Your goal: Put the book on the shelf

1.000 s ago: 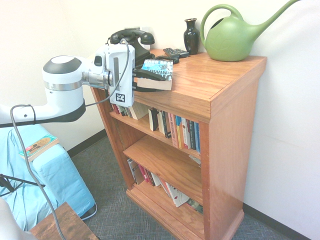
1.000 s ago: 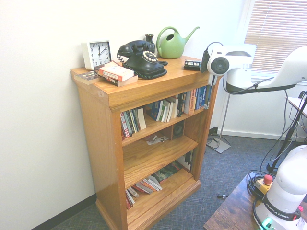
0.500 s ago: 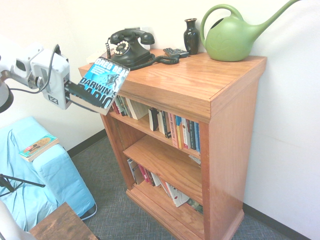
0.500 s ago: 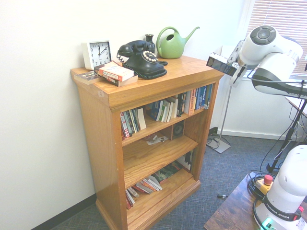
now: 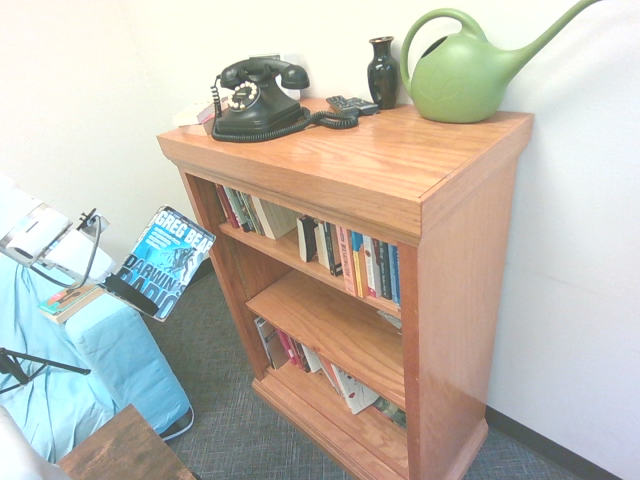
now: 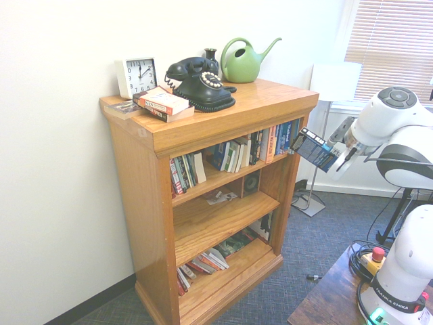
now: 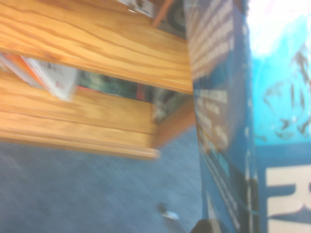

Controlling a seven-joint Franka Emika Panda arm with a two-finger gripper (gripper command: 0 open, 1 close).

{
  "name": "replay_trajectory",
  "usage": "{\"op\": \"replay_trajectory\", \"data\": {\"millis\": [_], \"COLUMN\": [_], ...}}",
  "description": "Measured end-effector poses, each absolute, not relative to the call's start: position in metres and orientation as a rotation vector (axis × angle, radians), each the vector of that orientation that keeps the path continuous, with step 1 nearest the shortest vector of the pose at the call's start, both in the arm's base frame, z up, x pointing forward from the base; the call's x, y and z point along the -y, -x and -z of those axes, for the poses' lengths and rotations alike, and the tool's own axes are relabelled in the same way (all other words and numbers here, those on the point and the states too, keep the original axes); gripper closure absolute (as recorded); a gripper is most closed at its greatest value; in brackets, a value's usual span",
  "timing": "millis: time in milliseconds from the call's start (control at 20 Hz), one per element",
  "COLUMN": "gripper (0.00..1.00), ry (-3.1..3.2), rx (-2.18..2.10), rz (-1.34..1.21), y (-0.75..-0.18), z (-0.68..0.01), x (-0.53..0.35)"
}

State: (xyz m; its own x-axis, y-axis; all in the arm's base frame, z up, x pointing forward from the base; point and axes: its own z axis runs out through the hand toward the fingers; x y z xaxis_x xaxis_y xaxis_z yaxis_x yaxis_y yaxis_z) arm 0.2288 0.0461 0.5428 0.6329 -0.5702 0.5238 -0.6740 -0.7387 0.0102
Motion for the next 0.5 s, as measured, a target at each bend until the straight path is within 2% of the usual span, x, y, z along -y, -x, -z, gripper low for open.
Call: {"op": "replay_trajectory", "data": {"millis": [500], "gripper": [1.0], "ry": [-2.842], "rx": [0.985], "rz": [-0.673], "y": [-0.313], "z": [-0.49], "x": [-0.05]}}
